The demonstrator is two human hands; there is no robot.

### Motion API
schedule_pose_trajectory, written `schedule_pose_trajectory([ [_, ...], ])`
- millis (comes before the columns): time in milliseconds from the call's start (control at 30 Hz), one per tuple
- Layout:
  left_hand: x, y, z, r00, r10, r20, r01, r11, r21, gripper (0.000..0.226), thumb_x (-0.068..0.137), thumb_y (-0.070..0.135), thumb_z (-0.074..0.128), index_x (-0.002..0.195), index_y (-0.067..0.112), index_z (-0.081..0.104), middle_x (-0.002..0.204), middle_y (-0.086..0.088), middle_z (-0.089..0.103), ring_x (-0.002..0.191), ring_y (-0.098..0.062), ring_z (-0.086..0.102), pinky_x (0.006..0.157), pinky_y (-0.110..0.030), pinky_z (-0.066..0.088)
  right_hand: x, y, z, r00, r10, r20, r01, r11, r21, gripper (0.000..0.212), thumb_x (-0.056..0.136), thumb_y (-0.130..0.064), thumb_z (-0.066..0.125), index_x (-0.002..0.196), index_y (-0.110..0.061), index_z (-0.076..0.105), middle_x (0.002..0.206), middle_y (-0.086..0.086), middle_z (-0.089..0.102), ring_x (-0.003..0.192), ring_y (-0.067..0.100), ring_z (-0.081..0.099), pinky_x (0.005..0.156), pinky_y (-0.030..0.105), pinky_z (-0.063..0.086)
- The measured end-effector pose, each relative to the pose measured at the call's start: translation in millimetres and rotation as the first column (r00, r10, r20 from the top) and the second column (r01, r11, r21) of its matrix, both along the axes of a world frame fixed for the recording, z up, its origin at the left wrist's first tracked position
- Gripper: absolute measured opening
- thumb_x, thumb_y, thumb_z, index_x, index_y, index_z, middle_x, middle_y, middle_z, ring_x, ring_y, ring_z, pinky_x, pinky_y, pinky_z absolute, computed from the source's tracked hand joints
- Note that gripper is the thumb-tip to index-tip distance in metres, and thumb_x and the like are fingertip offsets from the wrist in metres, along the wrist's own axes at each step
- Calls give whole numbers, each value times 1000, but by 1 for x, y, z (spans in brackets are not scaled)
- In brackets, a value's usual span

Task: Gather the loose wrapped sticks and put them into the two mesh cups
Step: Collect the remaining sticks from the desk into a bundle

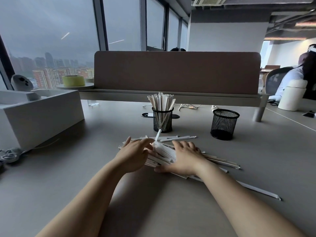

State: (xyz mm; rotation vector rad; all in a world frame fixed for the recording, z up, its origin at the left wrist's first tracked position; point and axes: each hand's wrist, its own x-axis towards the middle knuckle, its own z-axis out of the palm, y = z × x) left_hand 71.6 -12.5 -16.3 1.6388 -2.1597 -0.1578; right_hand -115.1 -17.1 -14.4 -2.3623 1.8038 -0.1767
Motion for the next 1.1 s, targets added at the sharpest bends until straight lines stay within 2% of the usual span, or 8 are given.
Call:
schedule_pose_trajectory([
  [133,0,0,-1,999,-14,-41,13,999,-29,45,93,9,42,133,29,45,120,19,64,129,-10,44,120,-41,9,1,-1,1,1000,-1,14,1,1000,-9,123,52,-88,57,146,-19,19,151,8,27,139,30,22,110,45,24],
  [300,2,-3,-5,999,18,-37,-20,998,-61,49,90,13,48,136,27,43,142,2,47,134,-22,37,112,-34,25,3,-2,3,999,9,54,-8,1000,-9,118,55,-83,61,145,-17,23,151,8,28,139,29,24,110,43,27],
  [533,2,-6,-11,993,86,78,-93,992,90,49,100,38,30,147,36,21,160,13,11,148,-10,-4,119,-43,-12,8,0,8,996,45,82,-43,999,-22,97,66,-67,66,142,-17,31,149,8,31,139,28,24,110,41,28],
  [700,1,-7,-10,997,79,9,-79,988,136,40,98,41,33,137,31,38,152,9,34,148,-9,9,118,-45,-11,7,-1,7,997,50,61,-49,999,-17,92,68,-68,63,139,-17,37,145,9,35,136,28,26,110,40,30],
  [833,4,-7,-10,996,81,-24,-79,994,71,33,97,34,39,128,28,46,140,5,50,138,-12,35,119,-44,-1,7,-1,7,998,52,45,-52,999,-8,88,67,-71,62,133,-16,43,140,10,38,134,29,28,107,39,31],
  [900,7,-9,-12,997,50,-54,-47,998,45,35,95,26,44,130,25,47,134,1,56,130,-18,45,116,-40,17,8,-1,7,998,55,33,-55,999,-1,88,67,-72,61,132,-16,44,139,10,38,134,29,28,106,39,31],
  [1000,9,-11,-11,970,17,-243,-7,999,38,37,94,22,51,130,18,51,122,-6,62,115,-24,56,98,-35,43,8,-2,8,998,57,34,-57,998,10,86,68,-71,61,132,-16,43,139,11,37,134,29,27,106,39,31],
  [1100,5,-9,-13,931,-16,-365,37,998,49,35,95,17,51,130,14,51,121,-10,60,102,-22,62,94,-37,49,9,-1,8,997,60,44,-61,998,8,85,69,-68,63,133,-16,41,140,11,36,135,30,27,106,40,30],
])
